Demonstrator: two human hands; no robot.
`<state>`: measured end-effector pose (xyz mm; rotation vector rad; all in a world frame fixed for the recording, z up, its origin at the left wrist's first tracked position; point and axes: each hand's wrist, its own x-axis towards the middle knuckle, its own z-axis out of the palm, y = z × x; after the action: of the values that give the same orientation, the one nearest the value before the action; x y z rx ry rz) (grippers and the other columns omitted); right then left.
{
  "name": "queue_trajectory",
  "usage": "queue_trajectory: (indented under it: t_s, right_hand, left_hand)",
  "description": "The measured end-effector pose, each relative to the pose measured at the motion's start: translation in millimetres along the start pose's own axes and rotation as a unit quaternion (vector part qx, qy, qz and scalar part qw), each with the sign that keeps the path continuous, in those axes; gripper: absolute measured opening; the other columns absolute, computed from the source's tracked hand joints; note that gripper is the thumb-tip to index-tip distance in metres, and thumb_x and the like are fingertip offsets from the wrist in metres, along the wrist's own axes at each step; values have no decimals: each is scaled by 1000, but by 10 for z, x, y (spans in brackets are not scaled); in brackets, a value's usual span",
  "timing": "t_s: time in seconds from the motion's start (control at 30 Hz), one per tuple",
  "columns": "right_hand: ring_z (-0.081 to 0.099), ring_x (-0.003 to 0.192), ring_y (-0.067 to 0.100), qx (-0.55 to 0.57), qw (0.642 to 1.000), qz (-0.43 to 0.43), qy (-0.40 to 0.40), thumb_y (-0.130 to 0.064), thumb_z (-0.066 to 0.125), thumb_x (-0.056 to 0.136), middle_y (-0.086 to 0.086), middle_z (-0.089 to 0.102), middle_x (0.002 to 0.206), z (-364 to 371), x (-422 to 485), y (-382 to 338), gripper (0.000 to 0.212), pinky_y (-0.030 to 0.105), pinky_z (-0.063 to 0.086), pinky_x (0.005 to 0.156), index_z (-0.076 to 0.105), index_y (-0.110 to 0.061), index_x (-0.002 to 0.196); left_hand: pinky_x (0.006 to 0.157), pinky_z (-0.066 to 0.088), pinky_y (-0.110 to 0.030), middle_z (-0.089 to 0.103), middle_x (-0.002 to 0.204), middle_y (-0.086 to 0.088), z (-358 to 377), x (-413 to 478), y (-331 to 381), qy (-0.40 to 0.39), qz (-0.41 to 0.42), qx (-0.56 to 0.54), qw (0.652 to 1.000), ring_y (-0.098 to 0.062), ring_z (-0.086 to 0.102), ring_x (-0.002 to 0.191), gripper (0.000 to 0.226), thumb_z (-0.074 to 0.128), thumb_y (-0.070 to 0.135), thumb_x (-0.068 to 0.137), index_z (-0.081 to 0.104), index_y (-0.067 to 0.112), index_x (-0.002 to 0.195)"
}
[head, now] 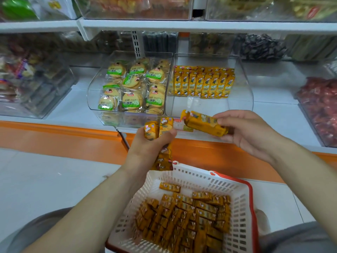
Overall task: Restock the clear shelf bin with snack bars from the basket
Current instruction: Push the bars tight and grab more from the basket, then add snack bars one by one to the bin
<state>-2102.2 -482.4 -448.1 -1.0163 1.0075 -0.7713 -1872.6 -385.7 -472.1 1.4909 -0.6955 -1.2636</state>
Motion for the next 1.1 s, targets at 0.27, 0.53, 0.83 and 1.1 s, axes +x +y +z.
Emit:
queue_trajectory:
  t_s: [0.27,0.53,0.83,1.1]
  right_hand:
    - [73,91,32,-39,992,3,-119,12,75,74,14,71,105,390,-193,232,72,39,61,72,56,-25,133]
    - [72,93,29,-57,995,-48,-60,-2,72,84,13,73,106,410,-133,179,44,38,58,74,62,-17,124]
    - [71,81,23,-247,938,-201,139,-13,84,78,2,64,110,354,648,-122,50,37,58,78,55,-30,114]
    - [53,74,7,-347,892,-212,196,-11,88,71,-7,58,90,543,2159,-83,53,28,48,71,64,-21,117]
  left_hand:
    - [60,62,-37,79,103,-7,161,-78,7,-23,18,-35,999,-28,79,85,71,89,43,66,60,21,128]
    - [71,64,-41,79,98,-2,-3,74,123,-21,70,-7,997,-25,78,89,55,89,37,74,63,23,119]
    - [71,62,-26,77,99,13,-402,502,407,26,176,111,978,-5,75,90,59,88,37,77,55,30,125]
    - [60,54,-11,75,93,24,-490,715,357,35,186,124,974,3,73,82,53,88,34,77,54,36,117]
